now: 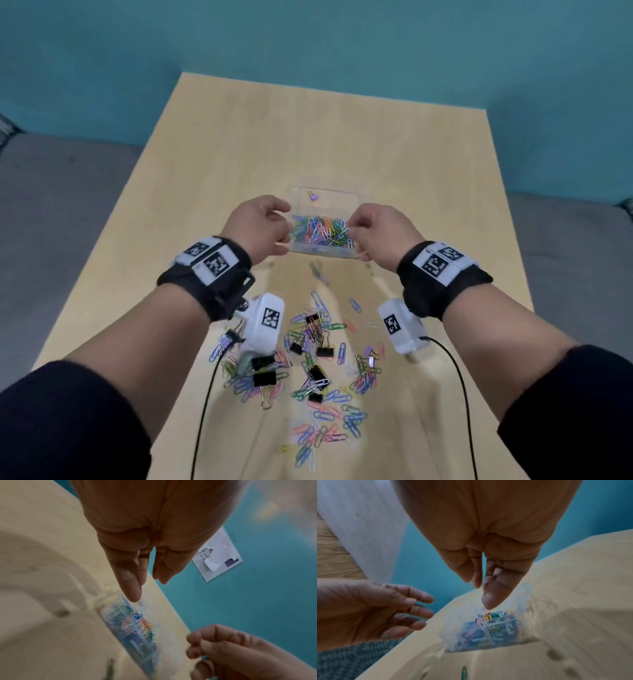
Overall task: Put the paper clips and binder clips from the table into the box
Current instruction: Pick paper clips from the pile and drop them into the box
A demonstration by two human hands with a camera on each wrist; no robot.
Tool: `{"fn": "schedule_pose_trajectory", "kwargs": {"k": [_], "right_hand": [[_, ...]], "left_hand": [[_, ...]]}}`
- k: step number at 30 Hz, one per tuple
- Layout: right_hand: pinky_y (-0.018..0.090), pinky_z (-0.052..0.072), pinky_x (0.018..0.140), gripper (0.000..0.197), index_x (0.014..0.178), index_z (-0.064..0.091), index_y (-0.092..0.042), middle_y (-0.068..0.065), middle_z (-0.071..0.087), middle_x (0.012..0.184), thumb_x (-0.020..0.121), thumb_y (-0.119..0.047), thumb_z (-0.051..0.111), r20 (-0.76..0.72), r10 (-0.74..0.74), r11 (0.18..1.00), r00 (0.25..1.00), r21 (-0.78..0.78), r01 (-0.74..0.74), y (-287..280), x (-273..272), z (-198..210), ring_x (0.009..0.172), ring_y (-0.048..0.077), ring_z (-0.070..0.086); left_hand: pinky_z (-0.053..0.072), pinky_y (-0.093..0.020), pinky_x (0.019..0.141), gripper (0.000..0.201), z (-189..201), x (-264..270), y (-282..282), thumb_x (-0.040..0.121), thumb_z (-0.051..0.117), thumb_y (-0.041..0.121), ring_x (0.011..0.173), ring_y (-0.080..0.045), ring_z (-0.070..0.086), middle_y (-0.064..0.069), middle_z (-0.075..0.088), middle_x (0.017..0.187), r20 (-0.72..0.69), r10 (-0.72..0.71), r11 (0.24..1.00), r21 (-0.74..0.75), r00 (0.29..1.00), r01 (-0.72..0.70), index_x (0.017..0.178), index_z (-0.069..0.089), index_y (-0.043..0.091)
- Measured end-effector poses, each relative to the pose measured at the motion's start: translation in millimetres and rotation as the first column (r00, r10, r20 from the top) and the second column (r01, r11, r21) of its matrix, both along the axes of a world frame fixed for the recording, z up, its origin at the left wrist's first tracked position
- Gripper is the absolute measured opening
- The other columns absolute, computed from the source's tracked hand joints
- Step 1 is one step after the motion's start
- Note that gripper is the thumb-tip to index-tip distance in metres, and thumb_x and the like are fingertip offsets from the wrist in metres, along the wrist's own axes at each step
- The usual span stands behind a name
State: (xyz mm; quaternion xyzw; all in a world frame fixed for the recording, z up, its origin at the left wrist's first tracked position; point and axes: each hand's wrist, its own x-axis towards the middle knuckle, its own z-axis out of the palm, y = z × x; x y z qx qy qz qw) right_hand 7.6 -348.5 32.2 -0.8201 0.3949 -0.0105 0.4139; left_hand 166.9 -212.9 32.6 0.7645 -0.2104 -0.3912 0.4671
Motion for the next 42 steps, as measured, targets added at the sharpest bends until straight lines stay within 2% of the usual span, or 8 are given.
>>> {"fn": "schedule_pose_trajectory", "kwargs": {"k": [3,6,16,19,26,29,34,42], "right_hand": [[0.040,0.055,0.062,0.017,0.084,0.060,-0.016,0.007,0.064,0.072,0.083,-0.007,0.045,-0.173,0.059,0.996,0.983,0.075,-0.047,16,-39,-16,0.063,0.027,0.061],[0.031,0.043,0.073,0.024,0.102,0.059,-0.016,0.008,0.060,0.102,0.084,-0.008,0.044,-0.435,0.176,0.982,0.883,0.014,-0.189,41,-71,-38,0.088,0.027,0.055],[0.042,0.043,0.084,0.042,0.116,0.049,-0.016,0.009,0.043,0.113,0.076,-0.002,0.045,-0.373,0.378,0.866,0.847,-0.181,-0.466,97,-39,-57,0.101,0.031,0.041],[0.043,0.044,0.085,0.070,0.139,0.033,-0.027,0.006,0.039,0.127,0.074,-0.006,0.049,-0.442,0.472,0.760,0.763,-0.234,-0.606,96,-38,-60,0.108,0.030,0.036],[0.043,0.046,0.084,0.058,0.132,0.042,-0.021,0.006,0.043,0.120,0.075,-0.012,0.052,-0.470,0.511,0.680,0.720,-0.291,-0.673,104,-72,-60,0.104,0.028,0.039],[0.041,0.045,0.084,0.048,0.125,0.050,-0.019,0.005,0.046,0.116,0.078,-0.009,0.047,-0.406,0.538,0.717,0.739,-0.240,-0.655,112,-91,-61,0.101,0.028,0.043],[0.040,0.047,0.083,0.042,0.118,0.057,-0.017,0.005,0.050,0.105,0.077,-0.008,0.047,-0.289,0.403,0.858,0.869,-0.212,-0.468,105,-102,-59,0.095,0.029,0.051],[0.034,0.043,0.071,0.035,0.112,0.043,-0.021,0.000,0.042,0.106,0.079,-0.027,0.054,-0.465,0.379,0.899,0.800,-0.020,-0.438,159,-155,-41,0.083,0.024,0.052]], "left_hand": [[0.057,-0.042,0.066,0.020,-14,-7,47,0.085,0.051,-0.003,0.069,-0.030,0.065,-0.009,0.060,0.073,0.127,-0.072,0.990,0.131,0.989,0.056,0.088,0.062,0.012],[0.050,-0.030,0.054,0.024,-29,-23,89,0.085,0.050,0.004,0.049,-0.014,0.060,0.000,0.061,0.062,0.231,-0.246,0.940,0.294,0.941,0.173,0.079,0.062,0.024],[0.045,-0.031,0.073,0.023,-44,-82,147,0.084,0.049,0.004,0.084,-0.026,0.059,-0.005,0.059,0.093,0.482,-0.324,0.910,0.395,0.814,0.128,0.090,0.067,0.017],[0.048,-0.033,0.068,0.027,-44,-108,164,0.075,0.054,-0.003,0.080,-0.026,0.058,-0.001,0.057,0.086,0.582,-0.487,0.867,0.410,0.651,0.282,0.087,0.067,0.018],[0.052,-0.033,0.058,0.035,-55,-123,200,0.058,0.060,0.002,0.076,-0.024,0.052,-0.004,0.059,0.100,0.575,-0.737,0.676,0.620,0.356,0.398,0.089,0.064,0.017],[0.049,-0.033,0.055,0.024,-51,-118,201,0.060,0.068,0.003,0.069,-0.024,0.049,-0.003,0.056,0.084,0.596,-0.710,0.704,0.606,0.375,0.370,0.076,0.059,0.017],[0.044,-0.034,0.063,0.010,-44,-130,189,0.080,0.060,0.022,0.077,-0.025,0.057,0.000,0.051,0.088,0.505,-0.640,0.764,0.494,0.578,0.414,0.089,0.059,0.015],[0.047,-0.033,0.084,0.085,-63,-182,210,0.064,0.069,0.062,0.103,-0.022,0.046,0.003,0.038,0.119,0.364,-0.633,0.727,0.584,0.683,0.362,0.130,0.033,0.023]]}}
